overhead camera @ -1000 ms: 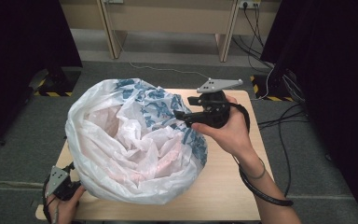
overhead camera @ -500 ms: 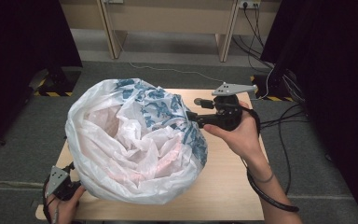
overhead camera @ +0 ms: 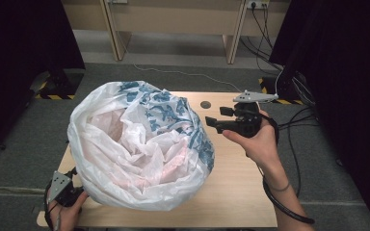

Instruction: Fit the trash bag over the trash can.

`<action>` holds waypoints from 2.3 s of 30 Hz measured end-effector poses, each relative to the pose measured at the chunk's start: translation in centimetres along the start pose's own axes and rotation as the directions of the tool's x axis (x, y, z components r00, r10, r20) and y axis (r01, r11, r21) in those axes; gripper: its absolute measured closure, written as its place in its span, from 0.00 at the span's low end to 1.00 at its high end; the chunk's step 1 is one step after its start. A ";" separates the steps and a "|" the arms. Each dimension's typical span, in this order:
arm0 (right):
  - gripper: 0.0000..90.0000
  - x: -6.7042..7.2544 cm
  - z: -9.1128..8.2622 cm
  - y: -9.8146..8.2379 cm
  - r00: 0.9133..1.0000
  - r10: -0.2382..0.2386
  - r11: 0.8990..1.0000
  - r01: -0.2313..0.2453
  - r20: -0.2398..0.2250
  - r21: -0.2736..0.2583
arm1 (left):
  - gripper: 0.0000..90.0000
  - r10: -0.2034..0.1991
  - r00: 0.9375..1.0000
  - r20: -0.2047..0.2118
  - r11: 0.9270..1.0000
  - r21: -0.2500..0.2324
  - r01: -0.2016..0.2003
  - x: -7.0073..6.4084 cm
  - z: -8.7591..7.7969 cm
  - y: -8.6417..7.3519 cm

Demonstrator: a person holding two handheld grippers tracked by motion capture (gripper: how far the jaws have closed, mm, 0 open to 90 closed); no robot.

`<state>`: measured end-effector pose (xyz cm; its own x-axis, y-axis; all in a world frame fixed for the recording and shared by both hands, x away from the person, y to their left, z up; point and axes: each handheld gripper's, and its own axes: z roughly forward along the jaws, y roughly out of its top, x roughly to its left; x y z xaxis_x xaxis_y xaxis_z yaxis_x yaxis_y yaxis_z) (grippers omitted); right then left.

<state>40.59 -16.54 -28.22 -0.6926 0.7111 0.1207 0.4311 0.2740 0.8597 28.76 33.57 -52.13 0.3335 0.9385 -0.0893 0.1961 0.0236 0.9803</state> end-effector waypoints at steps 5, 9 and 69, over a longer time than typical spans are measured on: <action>0.36 -0.8 -0.2 -0.6 1.000 0.019 1.000 -0.019 0.014 0.002 | 0.19 -0.001 1.000 0.000 1.000 0.000 0.001 0.0 0.0 0.0; 0.36 -1.5 -0.4 -1.2 0.999 0.039 0.999 -0.039 0.026 0.002 | 0.19 0.000 1.000 -0.001 1.000 0.000 0.000 0.0 0.0 0.0; 0.33 -5.4 0.9 -10.8 0.977 0.149 0.988 -0.152 0.150 0.005 | 0.19 0.005 1.000 -0.001 1.000 0.001 -0.005 -0.1 0.1 0.0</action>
<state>40.18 -22.73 -38.66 -0.5259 0.8330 0.1718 0.5343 0.1664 0.8288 28.76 33.42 -52.13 0.3335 0.9390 -0.0845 0.1955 0.0188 0.9805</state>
